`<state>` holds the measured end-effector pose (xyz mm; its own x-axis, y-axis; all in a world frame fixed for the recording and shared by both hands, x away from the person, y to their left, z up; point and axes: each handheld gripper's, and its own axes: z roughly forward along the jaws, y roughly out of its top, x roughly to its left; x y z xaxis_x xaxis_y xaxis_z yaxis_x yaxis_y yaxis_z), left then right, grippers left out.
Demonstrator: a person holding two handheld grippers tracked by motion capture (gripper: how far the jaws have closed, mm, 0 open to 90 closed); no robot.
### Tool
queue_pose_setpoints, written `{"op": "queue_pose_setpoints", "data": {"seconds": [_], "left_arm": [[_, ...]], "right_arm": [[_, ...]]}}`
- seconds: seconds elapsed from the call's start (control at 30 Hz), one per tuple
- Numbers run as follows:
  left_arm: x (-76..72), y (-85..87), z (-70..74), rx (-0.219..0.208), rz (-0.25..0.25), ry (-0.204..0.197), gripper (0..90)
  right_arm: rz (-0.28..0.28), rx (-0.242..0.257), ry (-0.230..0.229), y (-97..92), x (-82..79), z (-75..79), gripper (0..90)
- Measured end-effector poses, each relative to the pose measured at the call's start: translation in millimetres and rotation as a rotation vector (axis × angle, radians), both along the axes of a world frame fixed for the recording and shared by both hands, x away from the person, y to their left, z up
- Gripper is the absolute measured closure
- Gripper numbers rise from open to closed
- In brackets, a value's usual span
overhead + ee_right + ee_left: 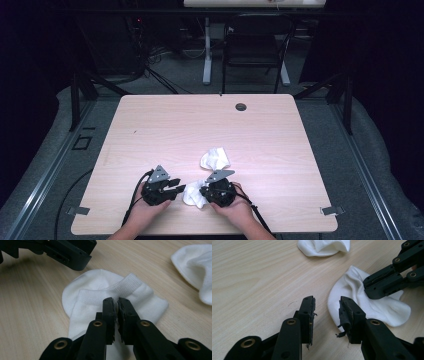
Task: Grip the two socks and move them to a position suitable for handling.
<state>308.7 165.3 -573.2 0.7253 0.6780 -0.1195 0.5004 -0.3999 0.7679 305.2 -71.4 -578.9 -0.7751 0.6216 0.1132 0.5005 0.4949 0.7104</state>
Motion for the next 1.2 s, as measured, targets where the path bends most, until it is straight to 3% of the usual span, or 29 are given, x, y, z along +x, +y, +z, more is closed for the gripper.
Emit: {"op": "queue_pose_setpoints", "data": {"seconds": [0.43, 0.73, 1.07, 1.2], "left_arm": [[-4.0, -6.7, -3.8, 0.002, -0.021, 0.033, 69.8], [-5.8, -12.2, -9.9, 0.028, -0.036, 0.050, 70.5], [-6.7, -13.5, -10.2, 0.036, -0.038, 0.041, 76.2], [-6.9, -14.2, -10.3, 0.040, -0.038, 0.037, 78.9]], "right_arm": [[0.006, -0.003, -0.003, 1.3, -1.0, 0.1, 84.3], [-0.012, 0.003, -0.002, 1.9, -2.3, 2.1, 80.6], [0.004, 0.045, -0.022, 11.0, -12.3, 12.7, 73.7], [0.024, 0.041, -0.040, 18.3, -16.2, 12.4, 71.3]]}}
